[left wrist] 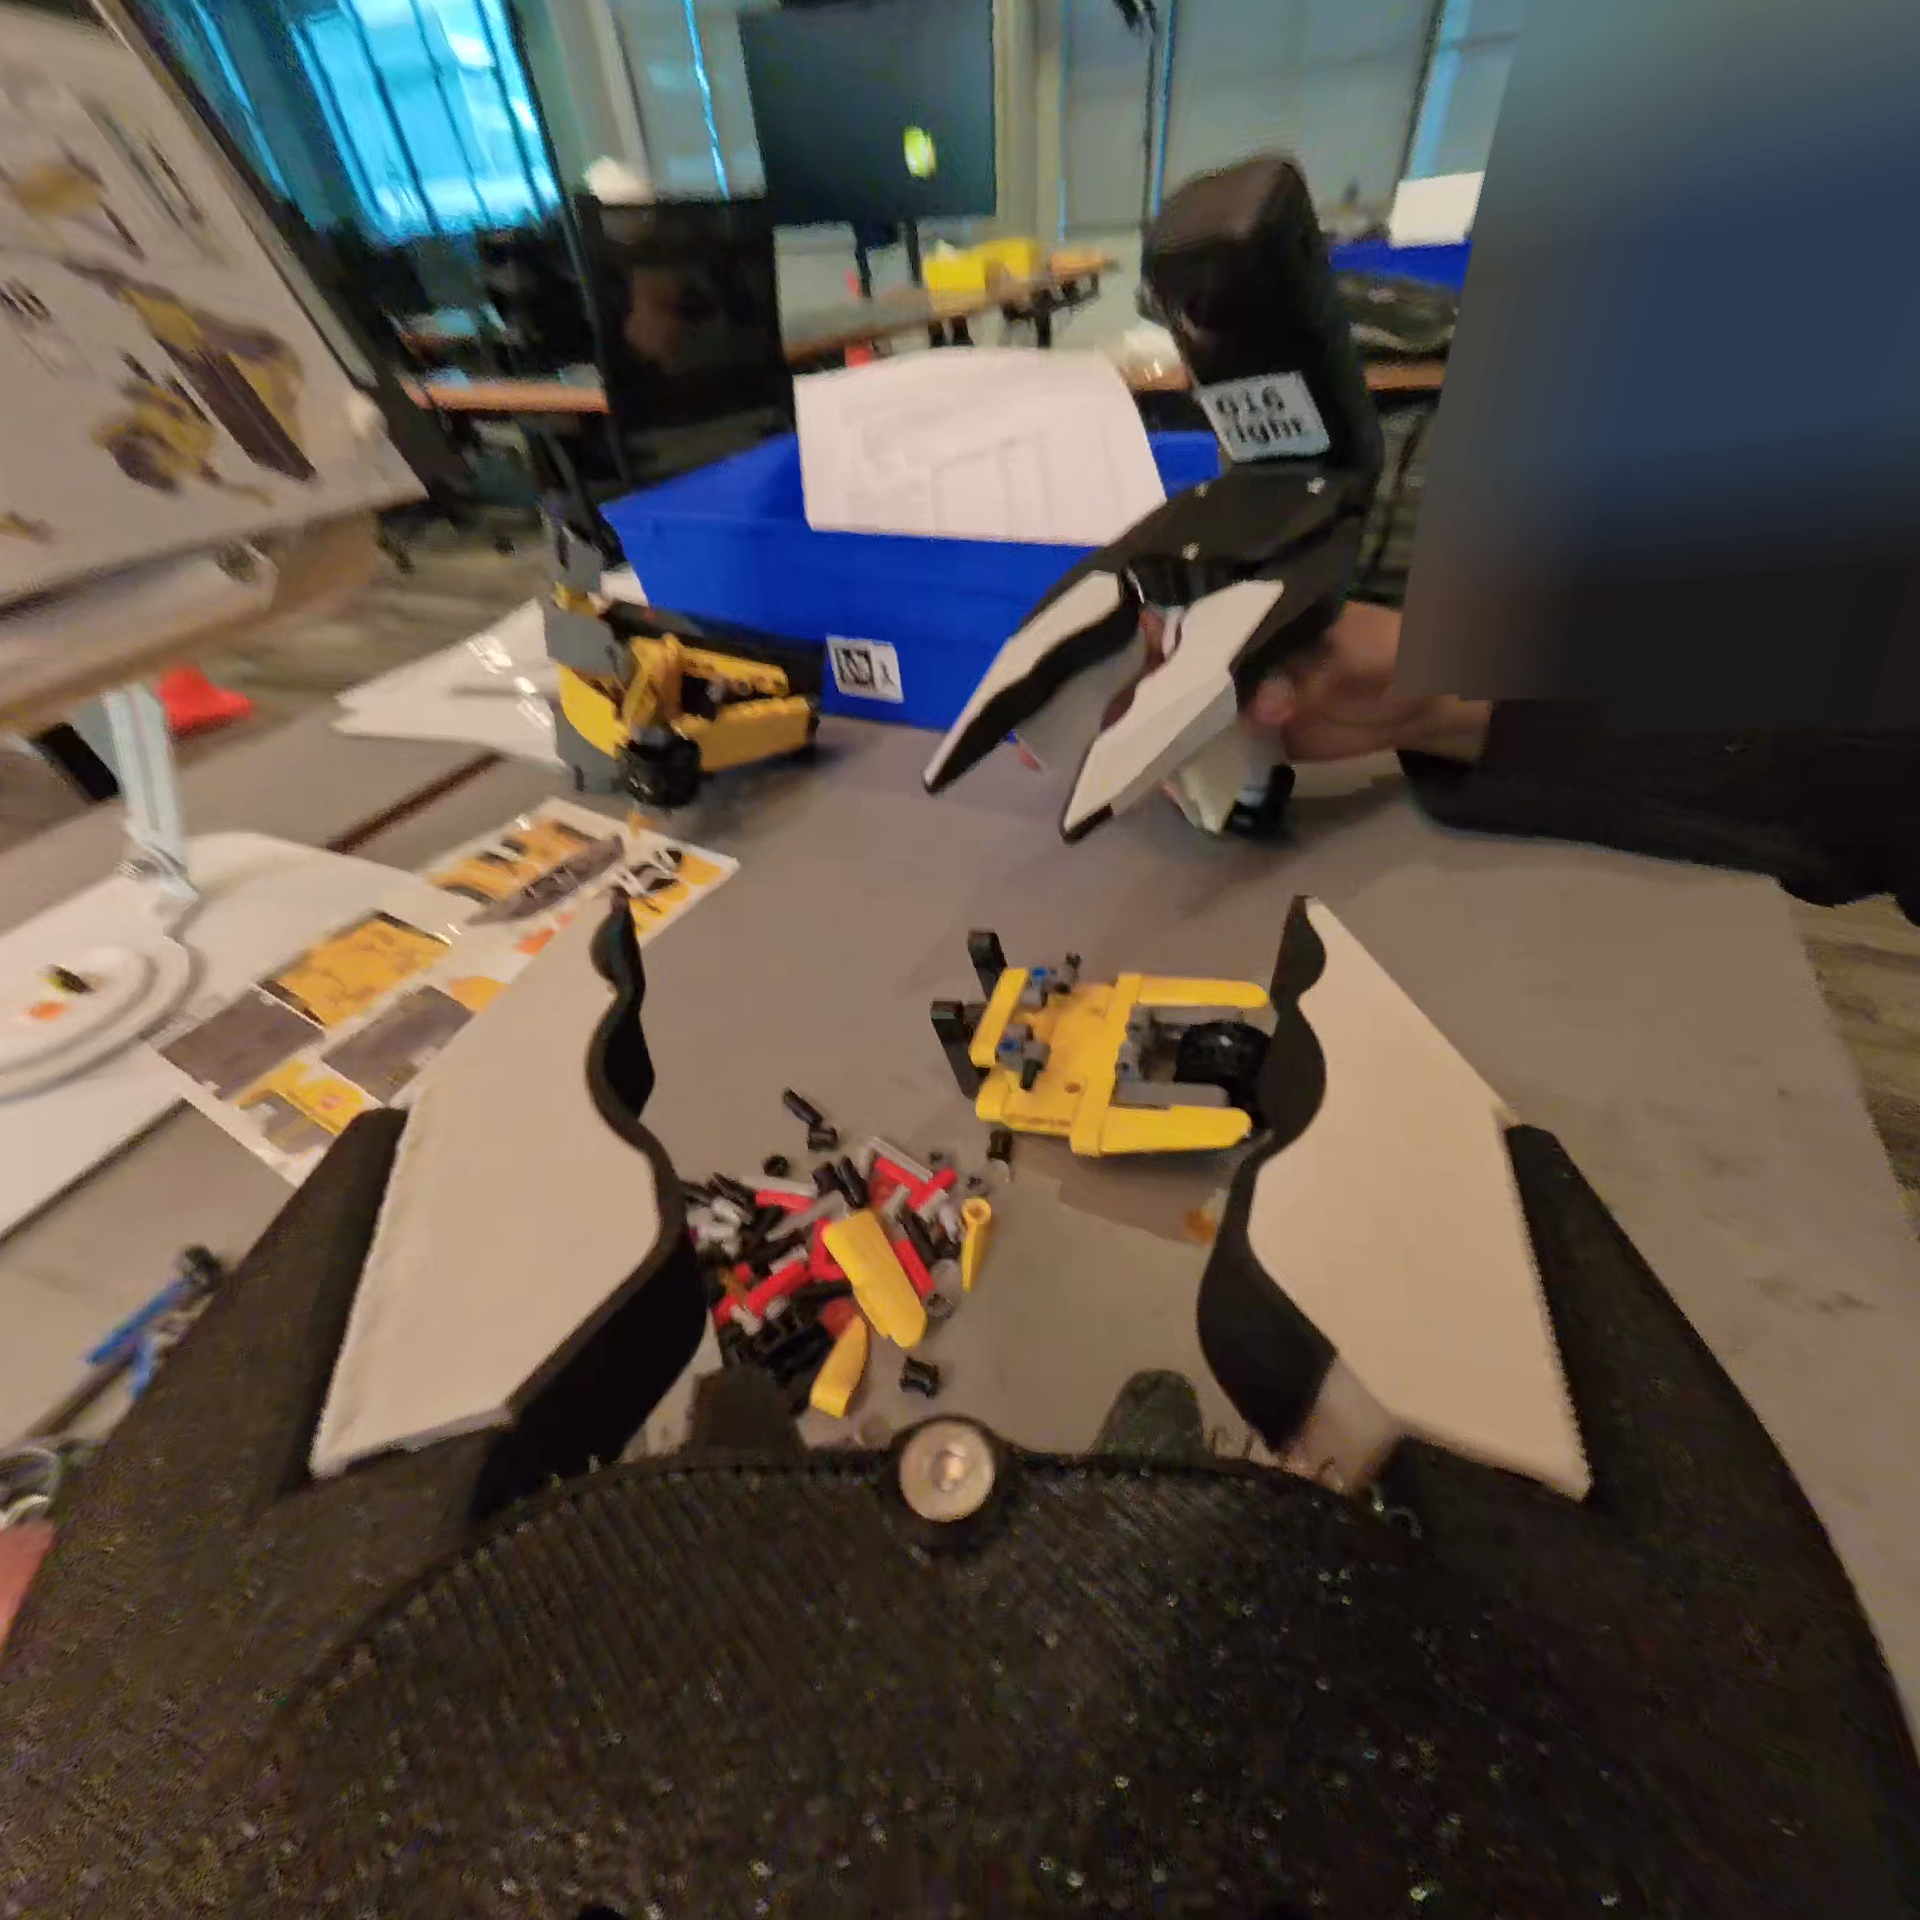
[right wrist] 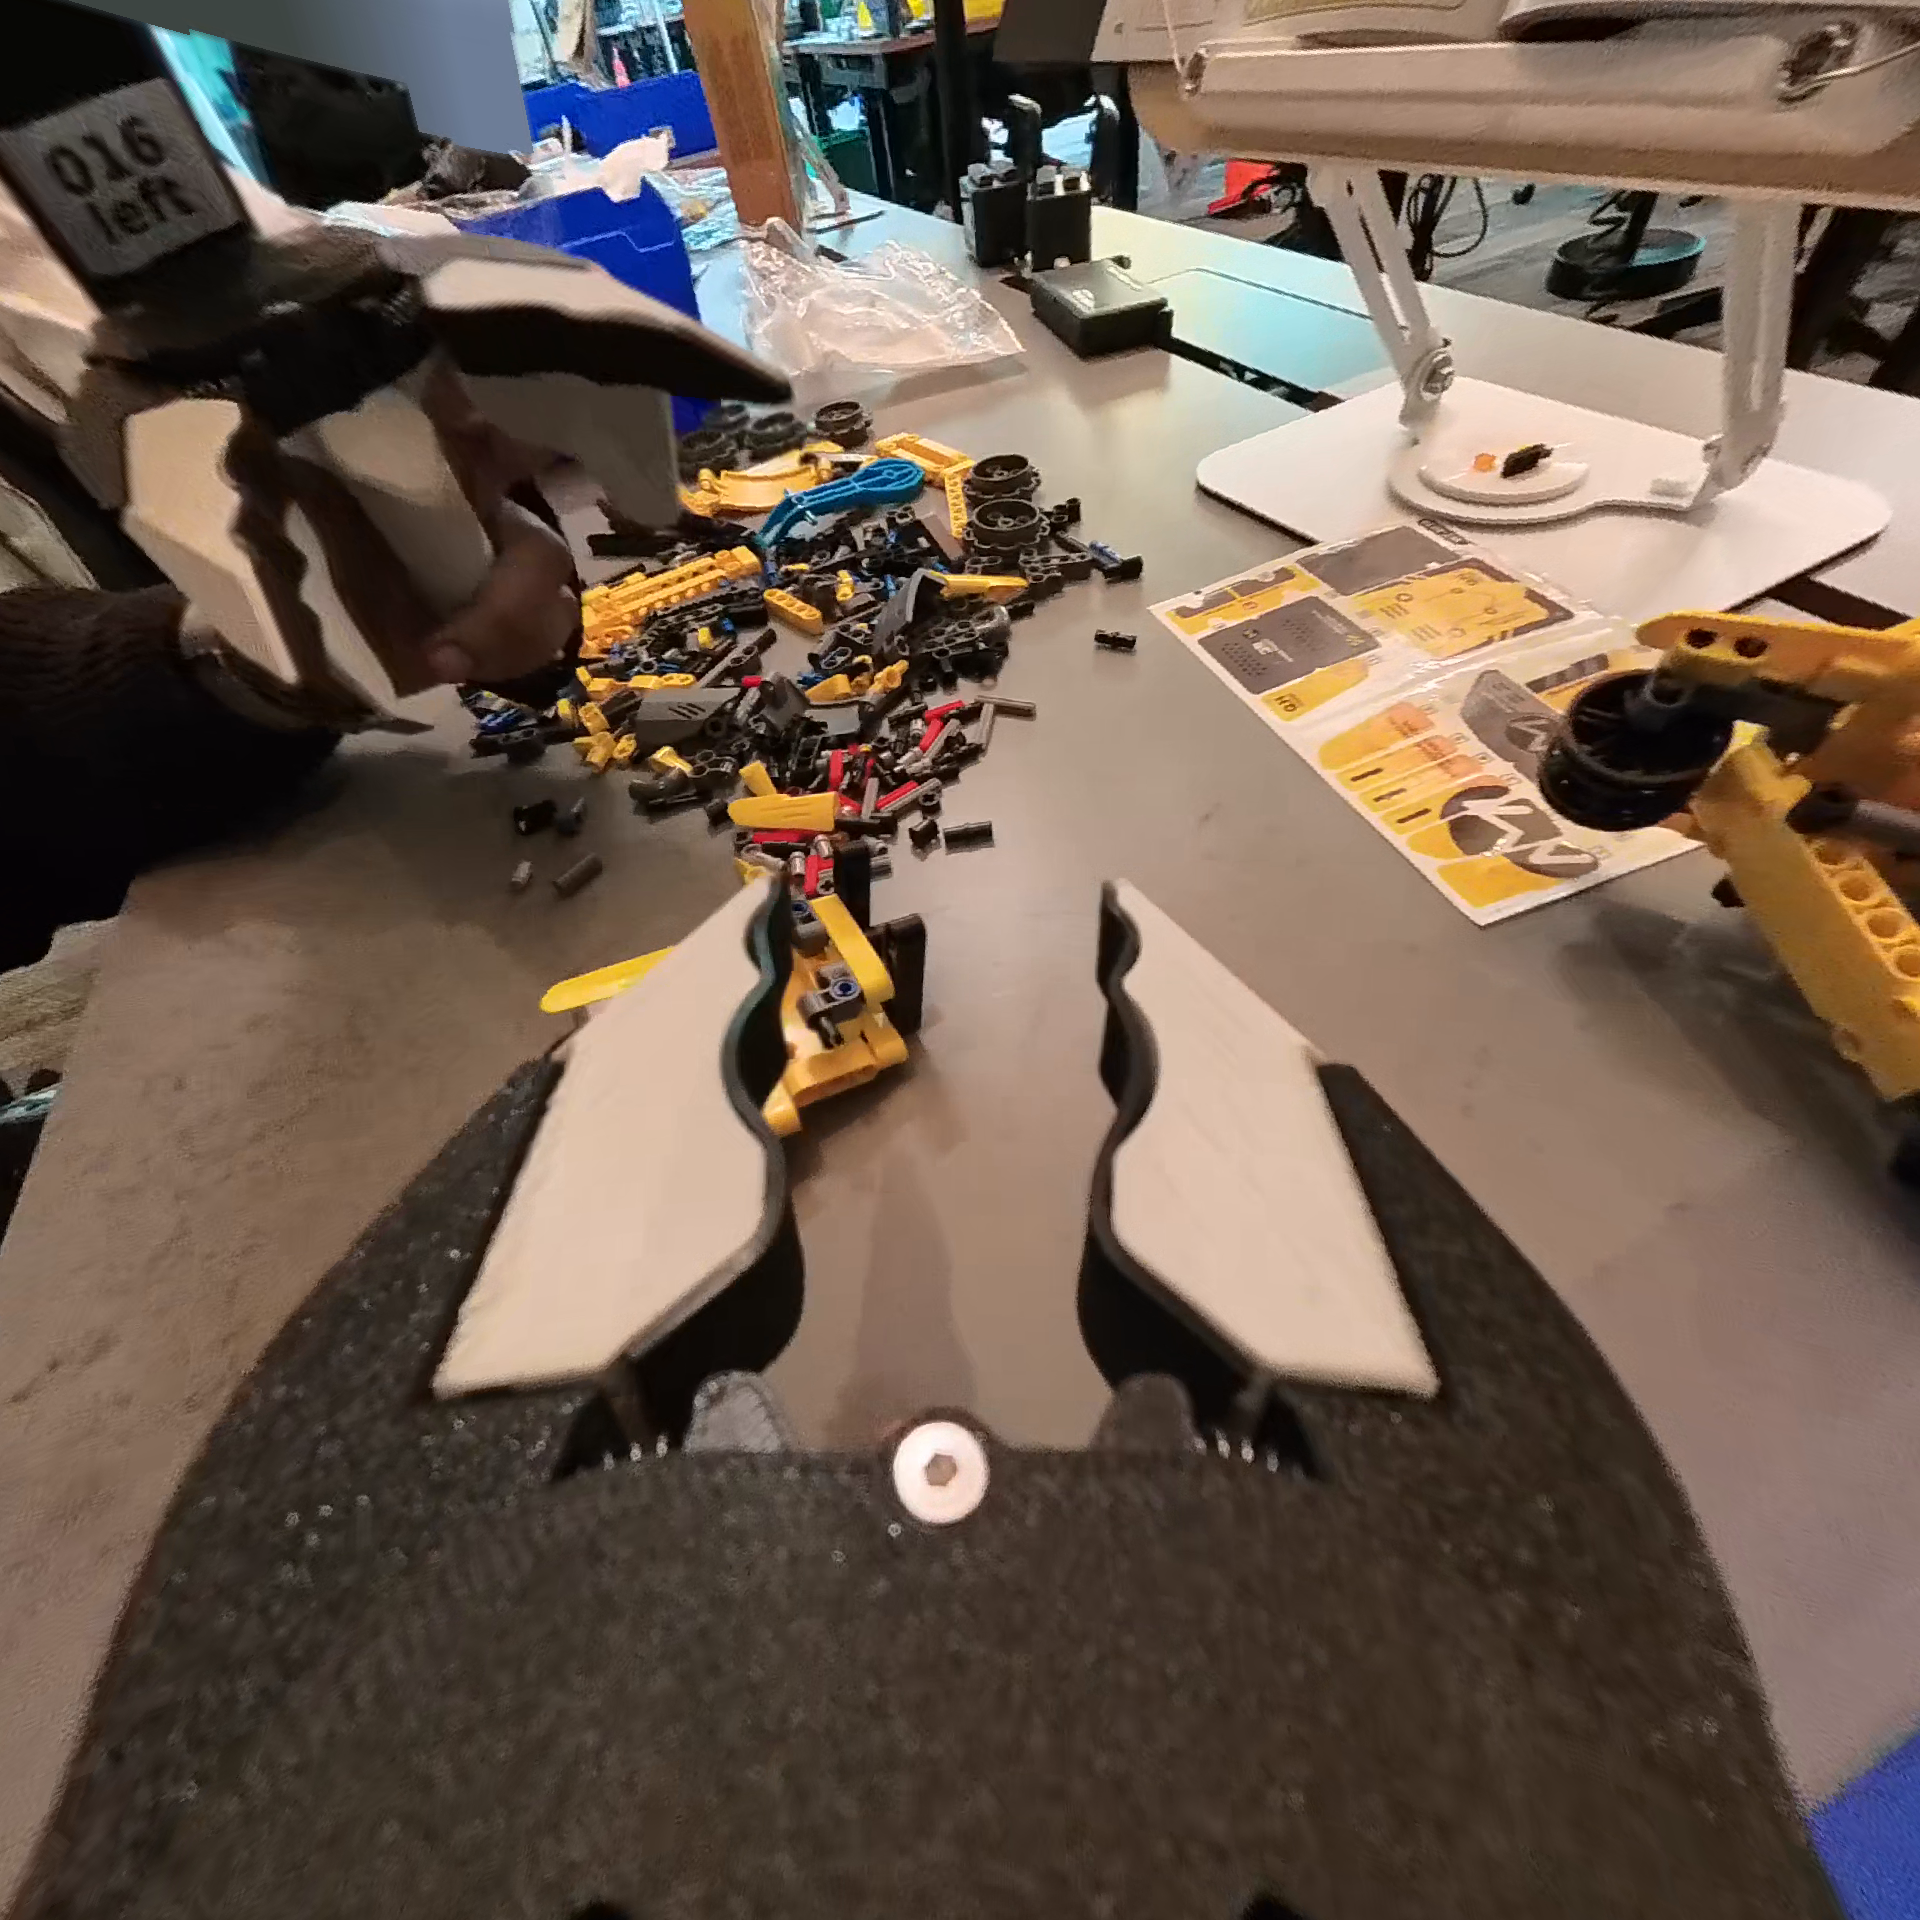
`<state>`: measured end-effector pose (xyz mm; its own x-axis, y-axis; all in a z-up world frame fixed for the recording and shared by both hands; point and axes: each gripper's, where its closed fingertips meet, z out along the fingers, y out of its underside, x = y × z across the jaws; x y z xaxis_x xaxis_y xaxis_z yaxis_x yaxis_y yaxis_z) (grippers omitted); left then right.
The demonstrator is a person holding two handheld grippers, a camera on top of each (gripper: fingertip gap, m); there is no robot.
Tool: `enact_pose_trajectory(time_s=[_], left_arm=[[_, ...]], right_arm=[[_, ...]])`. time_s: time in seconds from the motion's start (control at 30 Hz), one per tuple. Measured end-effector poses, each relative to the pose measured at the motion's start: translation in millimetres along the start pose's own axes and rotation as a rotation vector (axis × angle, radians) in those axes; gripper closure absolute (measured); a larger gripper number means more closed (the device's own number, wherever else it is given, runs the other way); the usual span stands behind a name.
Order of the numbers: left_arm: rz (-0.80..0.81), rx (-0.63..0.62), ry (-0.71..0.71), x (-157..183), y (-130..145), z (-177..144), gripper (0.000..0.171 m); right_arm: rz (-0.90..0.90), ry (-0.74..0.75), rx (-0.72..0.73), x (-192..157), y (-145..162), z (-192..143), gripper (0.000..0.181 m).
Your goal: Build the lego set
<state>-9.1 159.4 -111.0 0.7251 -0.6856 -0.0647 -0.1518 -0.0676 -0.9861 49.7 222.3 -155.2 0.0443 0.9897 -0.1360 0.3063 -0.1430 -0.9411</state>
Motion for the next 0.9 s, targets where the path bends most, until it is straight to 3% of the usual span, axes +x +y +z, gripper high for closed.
enact_pose_trajectory(time_s=[0.17,0.23,0.33,0.37,0.47,0.53,0.6,0.67,0.7,0.73,0.77,0.9], left_arm=[[0.088,0.124,-0.134,-16.2,-18.2,-11.3,0.085],[0.067,0.215,-0.219,-30.6,-29.6,-18.7,0.073],[0.067,0.268,-0.334,-49.2,-37.0,-28.0,0.059],[0.090,0.273,-0.331,-47.4,-38.3,-28.6,0.078],[0.144,0.240,-0.371,-47.4,-36.7,-24.7,0.084],[0.160,0.210,-0.447,-55.4,-33.8,-23.0,0.098],[0.110,0.178,-0.414,-50.8,-29.7,-15.1,0.105],[0.025,0.072,-0.419,-56.0,-16.9,-4.1,0.129],[-0.006,0.022,-0.415,-58.2,-10.7,2.3,0.131],[-0.025,0.001,-0.402,-58.8,-8.2,8.3,0.145],[-0.024,-0.018,-0.366,-56.9,-6.3,14.8,0.171],[0.047,-0.113,-0.526,-96.0,0.3,21.9,0.166]], right_arm=[[-0.024,0.009,-0.017,0.0,2.1,1.4,0.121],[-0.035,0.013,-0.021,-0.4,2.3,2.3,0.116],[-0.067,-0.016,-0.017,-7.6,1.4,3.8,0.093],[-0.080,-0.018,-0.018,-9.1,1.5,4.4,0.092],[-0.112,0.020,-0.019,-6.2,1.0,6.5,0.091],[-0.120,0.038,-0.016,-3.3,0.0,7.6,0.091],[-0.110,0.053,0.006,0.6,-3.9,8.1,0.094],[-0.079,0.065,0.062,6.1,-13.4,8.8,0.102],[-0.059,0.060,0.103,8.2,-20.1,9.7,0.106],[-0.032,0.060,0.140,12.2,-26.5,11.2,0.109],[0.005,0.066,0.164,18.3,-30.7,13.5,0.112],[0.126,0.049,0.185,39.9,-38.9,28.7,0.123]])
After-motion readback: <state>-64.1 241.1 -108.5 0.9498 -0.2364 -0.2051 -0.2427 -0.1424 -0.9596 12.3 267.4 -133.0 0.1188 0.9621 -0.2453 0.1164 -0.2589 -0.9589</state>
